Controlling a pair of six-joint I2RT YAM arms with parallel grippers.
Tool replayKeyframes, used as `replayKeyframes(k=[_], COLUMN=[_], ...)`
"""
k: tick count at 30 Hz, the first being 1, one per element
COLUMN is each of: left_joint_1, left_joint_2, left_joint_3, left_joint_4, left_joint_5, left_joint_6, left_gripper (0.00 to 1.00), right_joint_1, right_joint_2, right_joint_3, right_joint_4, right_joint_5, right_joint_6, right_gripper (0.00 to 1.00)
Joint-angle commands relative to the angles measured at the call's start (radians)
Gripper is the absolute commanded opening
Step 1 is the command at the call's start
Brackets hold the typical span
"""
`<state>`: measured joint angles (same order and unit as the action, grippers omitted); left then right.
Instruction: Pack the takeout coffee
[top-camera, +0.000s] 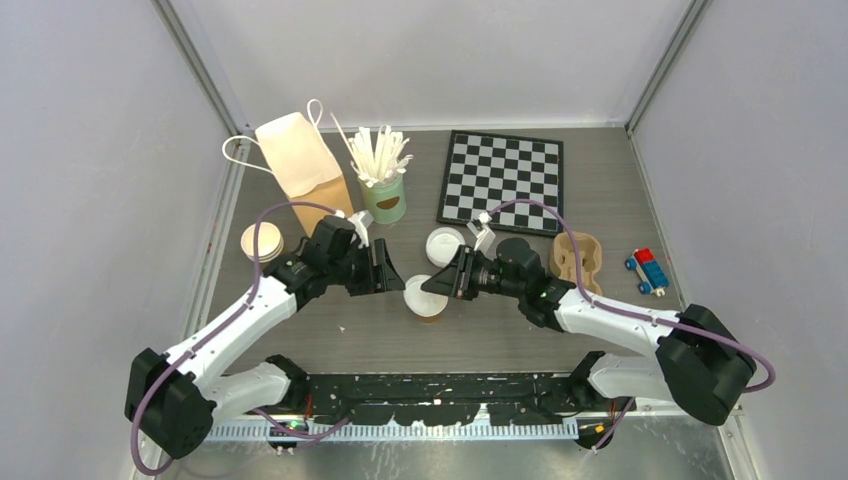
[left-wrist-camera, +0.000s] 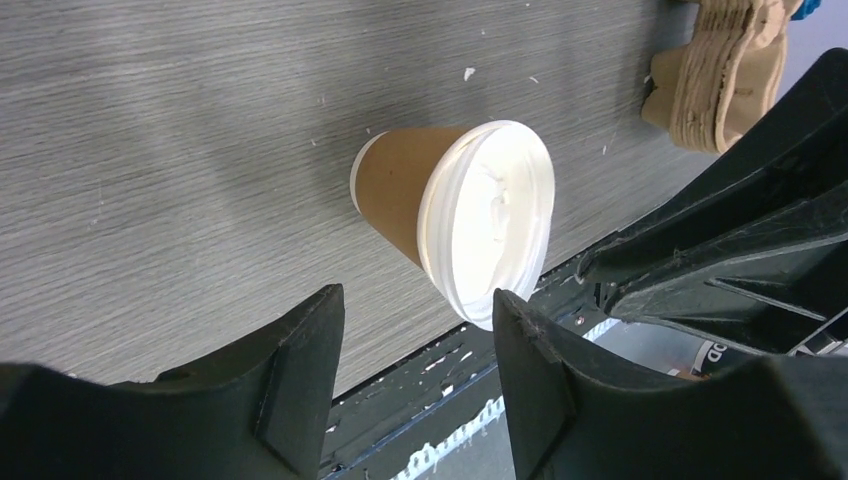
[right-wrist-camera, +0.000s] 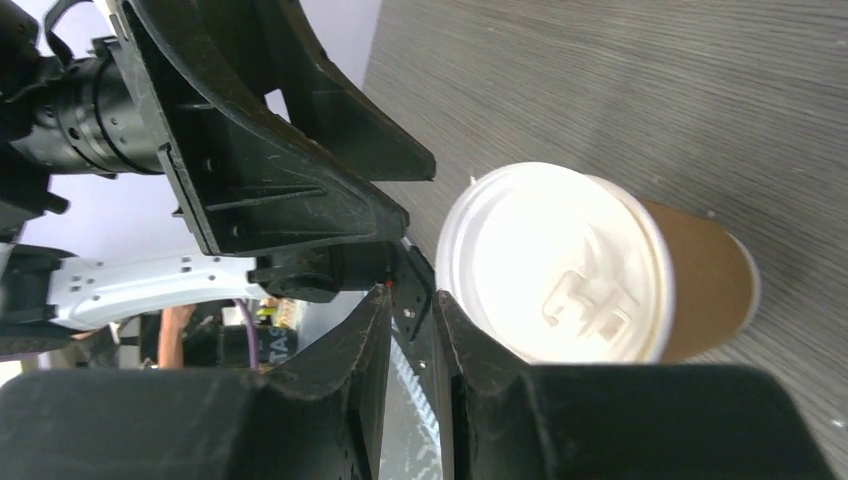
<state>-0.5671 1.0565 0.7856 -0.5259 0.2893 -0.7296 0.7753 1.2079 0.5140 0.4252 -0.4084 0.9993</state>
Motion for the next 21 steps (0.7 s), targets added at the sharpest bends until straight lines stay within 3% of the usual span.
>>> replayKeyframes(k=[1,9,19,21], left_joint_1=[0.006,0.004,-0.067,-0.089], left_joint_2=[0.023,0.044,0.212,0.227], left_joint_3=[-0.012,0.023,0.136,0.157], left_joint_4=[0.057,0.058,-0.019,-0.039], left_joint_5=[0.024,0.026,-0.072,-0.118], left_joint_6=[-0.001,0.036,0.097,0.106], left_gripper=[0.57,0.54,0.47,0.41], right_joint_1=[-0.007,-0.005,-0.006,-0.006], right_joint_2=[-0.055,-0.174,-0.264,-0.267], right_joint_3=[0.021,0.127,0.15,0.148], right_joint_4=[-0.091,-0.401,-0.524,-0.525], right_joint_5=[0.044,0.133,0.227,0.23], right_joint_6=[-0.084,-0.266,-0.359,-0.365], right_gripper=[0.27,0.29,0.31,0.31])
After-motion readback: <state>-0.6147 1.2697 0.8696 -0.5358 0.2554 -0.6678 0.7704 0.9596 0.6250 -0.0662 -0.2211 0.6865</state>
